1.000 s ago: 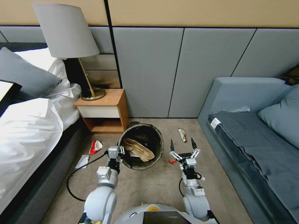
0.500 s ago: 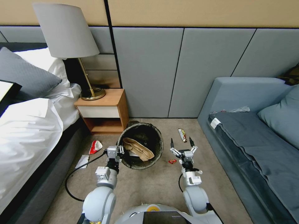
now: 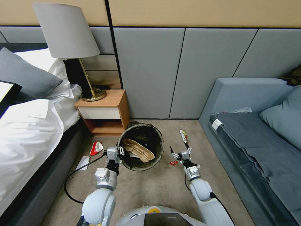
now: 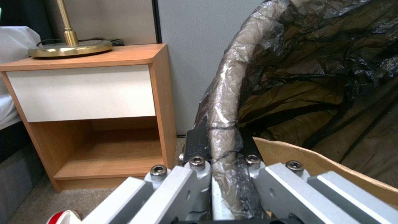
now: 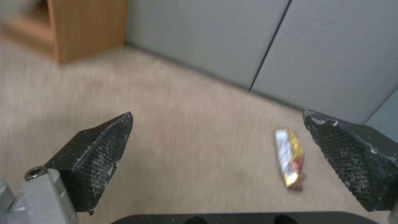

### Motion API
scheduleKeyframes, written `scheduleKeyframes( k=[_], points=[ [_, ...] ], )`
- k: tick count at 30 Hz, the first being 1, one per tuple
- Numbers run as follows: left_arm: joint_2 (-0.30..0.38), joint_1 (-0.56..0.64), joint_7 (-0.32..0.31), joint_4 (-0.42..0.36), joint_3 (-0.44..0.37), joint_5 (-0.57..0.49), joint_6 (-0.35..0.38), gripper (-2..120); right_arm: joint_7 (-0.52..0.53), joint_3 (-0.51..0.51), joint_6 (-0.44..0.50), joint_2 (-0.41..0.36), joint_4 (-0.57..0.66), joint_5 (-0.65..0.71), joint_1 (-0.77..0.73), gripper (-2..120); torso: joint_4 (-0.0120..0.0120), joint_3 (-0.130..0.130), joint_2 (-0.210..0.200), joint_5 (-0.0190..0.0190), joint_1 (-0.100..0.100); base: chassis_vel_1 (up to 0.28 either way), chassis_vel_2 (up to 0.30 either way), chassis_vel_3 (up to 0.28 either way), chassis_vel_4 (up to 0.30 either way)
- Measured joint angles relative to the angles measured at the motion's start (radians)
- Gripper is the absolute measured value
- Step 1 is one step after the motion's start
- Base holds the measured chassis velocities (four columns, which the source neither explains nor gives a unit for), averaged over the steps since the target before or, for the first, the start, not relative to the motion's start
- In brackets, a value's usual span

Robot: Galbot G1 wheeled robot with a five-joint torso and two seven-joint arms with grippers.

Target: Pick up the trash bin, then pick up the garbage from the floor and place it into the trash bin.

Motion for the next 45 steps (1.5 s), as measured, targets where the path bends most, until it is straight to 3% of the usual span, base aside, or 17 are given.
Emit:
scheduleKeyframes(
  k=[8,21,28,45],
  points=[
    [-0.001,0.001,0.0,0.0,0.002,0.004,0.0,0,-0.161,0.014,0.089,-0.046,-0.144,-0.104,0.044,100,0.0,0.0,0.0,-0.0001,0.0,0.0,0.0,0.0,0.0],
    [-0.009,0.005,0.001,0.002,0.007,0.014,-0.002,0,-0.502,0.086,0.344,-0.06,-0.393,-0.233,0.181,100,0.0001,0.0,0.0,-0.0003,0.0,0.0,0.0,0.0,0.0],
    [-0.012,0.008,0.002,0.003,0.007,0.017,-0.003,0,-0.535,0.088,0.373,-0.049,-0.472,-0.252,0.234,100,0.0001,0.0,0.0,-0.0003,0.0,0.0,0.0,0.0,0.0],
    [-0.014,0.017,0.003,-0.002,-0.007,0.017,-0.003,0,-0.459,0.084,0.386,-0.027,-0.69,-0.281,0.339,100,-0.0001,0.0,0.0,-0.0002,0.0,0.0,0.0,0.0,0.0]
  ],
)
